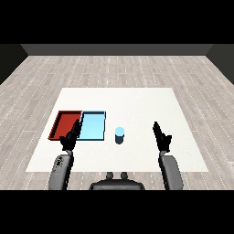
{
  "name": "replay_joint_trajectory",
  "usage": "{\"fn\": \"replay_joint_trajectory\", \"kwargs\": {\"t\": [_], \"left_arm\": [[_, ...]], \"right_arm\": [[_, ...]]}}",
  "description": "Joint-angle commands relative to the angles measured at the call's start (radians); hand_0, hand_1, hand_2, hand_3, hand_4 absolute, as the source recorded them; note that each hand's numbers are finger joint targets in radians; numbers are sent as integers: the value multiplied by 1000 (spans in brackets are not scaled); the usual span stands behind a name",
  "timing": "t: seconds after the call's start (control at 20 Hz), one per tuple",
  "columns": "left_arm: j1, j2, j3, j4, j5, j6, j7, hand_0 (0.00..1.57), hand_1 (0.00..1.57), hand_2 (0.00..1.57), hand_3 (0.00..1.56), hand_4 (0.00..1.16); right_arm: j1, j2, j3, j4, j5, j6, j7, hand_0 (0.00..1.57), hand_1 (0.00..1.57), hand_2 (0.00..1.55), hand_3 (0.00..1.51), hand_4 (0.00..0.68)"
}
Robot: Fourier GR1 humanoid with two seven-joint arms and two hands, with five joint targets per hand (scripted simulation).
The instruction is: Pick the blue can and put it in the blue box
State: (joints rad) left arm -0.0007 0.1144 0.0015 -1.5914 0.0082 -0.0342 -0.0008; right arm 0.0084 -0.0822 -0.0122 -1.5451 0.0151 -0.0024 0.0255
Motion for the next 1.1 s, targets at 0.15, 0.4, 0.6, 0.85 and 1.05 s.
{"fn": "replay_joint_trajectory", "kwargs": {"t": [0.15, 0.4, 0.6, 0.85, 1.05], "left_arm": [[-21, -13, 33, -1, -2, 18, 4, 0, 0, 0, 0, 0], [-75, -48, 60, -36, 80, -38, -287, 0, 0, 0, 0, 0], [-61, -39, 72, -80, 106, -60, -288, 0, 0, 0, 0, 0], [11, -54, 46, -106, 81, -73, -349, 0, 0, 0, 0, 0], [-37, -7, 123, -1, 132, -131, -409, 0, 0, 0, 0, 0]], "right_arm": [[-26, 78, 85, -61, 88, -83, 19, 0, 0, 0, 0, 0], [-67, 81, 166, -111, -97, -63, -165, 0, 0, 0, 0, 0], [-89, 82, 158, -97, -104, -52, -174, 0, 0, 0, 0, 0], [-58, 82, 173, -115, -83, -62, -192, 0, 0, 0, 0, 0], [-13, 82, 199, -99, -109, -26, -232, 0, 0, 0, 0, 0]]}}
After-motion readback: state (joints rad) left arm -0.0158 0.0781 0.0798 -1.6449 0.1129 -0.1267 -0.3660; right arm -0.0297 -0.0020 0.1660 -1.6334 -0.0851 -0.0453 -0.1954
